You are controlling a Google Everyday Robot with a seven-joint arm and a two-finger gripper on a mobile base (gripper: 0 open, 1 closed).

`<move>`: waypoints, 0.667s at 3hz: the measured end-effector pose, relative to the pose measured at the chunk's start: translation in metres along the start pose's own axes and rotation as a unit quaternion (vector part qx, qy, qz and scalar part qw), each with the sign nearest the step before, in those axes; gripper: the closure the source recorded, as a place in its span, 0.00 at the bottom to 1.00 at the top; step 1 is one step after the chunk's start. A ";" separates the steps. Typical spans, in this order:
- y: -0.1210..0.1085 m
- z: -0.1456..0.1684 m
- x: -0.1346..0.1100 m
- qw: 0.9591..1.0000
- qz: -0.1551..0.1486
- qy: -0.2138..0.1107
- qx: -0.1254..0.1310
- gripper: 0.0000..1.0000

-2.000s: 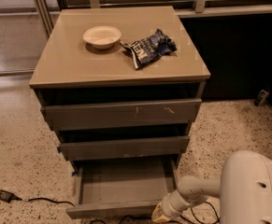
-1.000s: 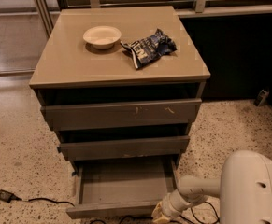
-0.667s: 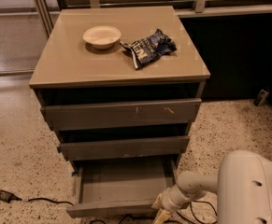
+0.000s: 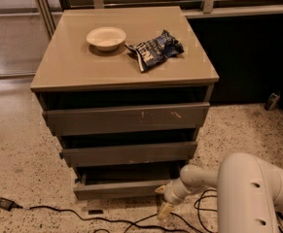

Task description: Close bottom drawer

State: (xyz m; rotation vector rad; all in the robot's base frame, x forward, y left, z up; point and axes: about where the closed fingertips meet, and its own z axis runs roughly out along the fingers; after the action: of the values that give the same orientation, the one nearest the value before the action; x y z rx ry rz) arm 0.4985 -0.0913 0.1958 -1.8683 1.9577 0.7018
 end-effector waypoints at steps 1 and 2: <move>-0.044 -0.004 -0.005 1.000 -0.020 0.008 0.015 0.47; -0.099 -0.011 -0.004 0.998 -0.030 0.035 0.048 0.37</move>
Offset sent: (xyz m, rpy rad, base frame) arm 0.1515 -0.0139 0.0006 -0.1340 -0.1764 -0.0177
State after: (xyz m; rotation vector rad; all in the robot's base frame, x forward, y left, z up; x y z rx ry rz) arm 0.5977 -0.0953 0.1955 -1.9088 1.9335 0.5209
